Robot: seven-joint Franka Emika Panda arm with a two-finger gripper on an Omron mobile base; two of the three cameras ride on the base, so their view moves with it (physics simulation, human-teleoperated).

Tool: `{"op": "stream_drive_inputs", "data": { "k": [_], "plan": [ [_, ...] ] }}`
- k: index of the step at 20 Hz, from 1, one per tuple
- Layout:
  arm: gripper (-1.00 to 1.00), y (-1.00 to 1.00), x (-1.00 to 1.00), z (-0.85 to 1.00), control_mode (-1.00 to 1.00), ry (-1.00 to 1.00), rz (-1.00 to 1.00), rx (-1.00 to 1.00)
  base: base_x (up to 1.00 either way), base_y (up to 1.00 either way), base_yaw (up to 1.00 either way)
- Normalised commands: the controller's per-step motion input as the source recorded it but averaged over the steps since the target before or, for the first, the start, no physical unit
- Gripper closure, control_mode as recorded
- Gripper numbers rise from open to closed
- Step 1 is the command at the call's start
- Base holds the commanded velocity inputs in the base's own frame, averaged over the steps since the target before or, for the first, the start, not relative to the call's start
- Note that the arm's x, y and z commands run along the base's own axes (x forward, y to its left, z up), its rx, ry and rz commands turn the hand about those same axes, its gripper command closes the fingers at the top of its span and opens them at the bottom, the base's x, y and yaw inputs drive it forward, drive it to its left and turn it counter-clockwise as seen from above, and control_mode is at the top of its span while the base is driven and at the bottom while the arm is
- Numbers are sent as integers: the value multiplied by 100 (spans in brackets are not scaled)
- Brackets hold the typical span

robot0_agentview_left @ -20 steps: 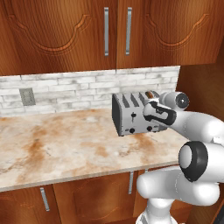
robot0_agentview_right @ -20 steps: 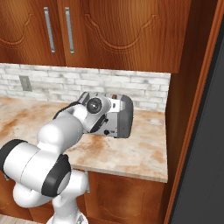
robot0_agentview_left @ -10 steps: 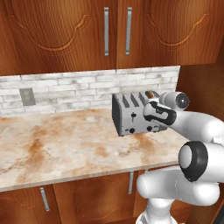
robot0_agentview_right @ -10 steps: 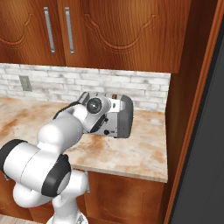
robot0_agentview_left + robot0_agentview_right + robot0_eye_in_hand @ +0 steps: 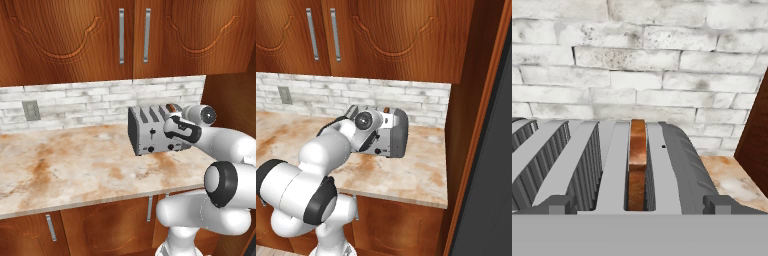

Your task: Start the toaster. Once the lever pops up, take the bread to the plate on the dining counter.

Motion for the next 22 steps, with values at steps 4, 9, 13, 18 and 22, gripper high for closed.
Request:
{"op": "stream_drive_inputs", "data": {
  "k": [4,9,13,18,22],
  "plan": [
    [-100,0,0,0,-100,0,0,0,0,0,0],
    [-100,0,0,0,-100,0,0,0,0,0,0],
    [-100,0,0,0,-100,0,0,0,0,0,0],
    [-100,0,0,0,-100,0,0,0,0,0,0],
    [-100,0,0,0,-100,0,0,0,0,0,0]
  ]
}}
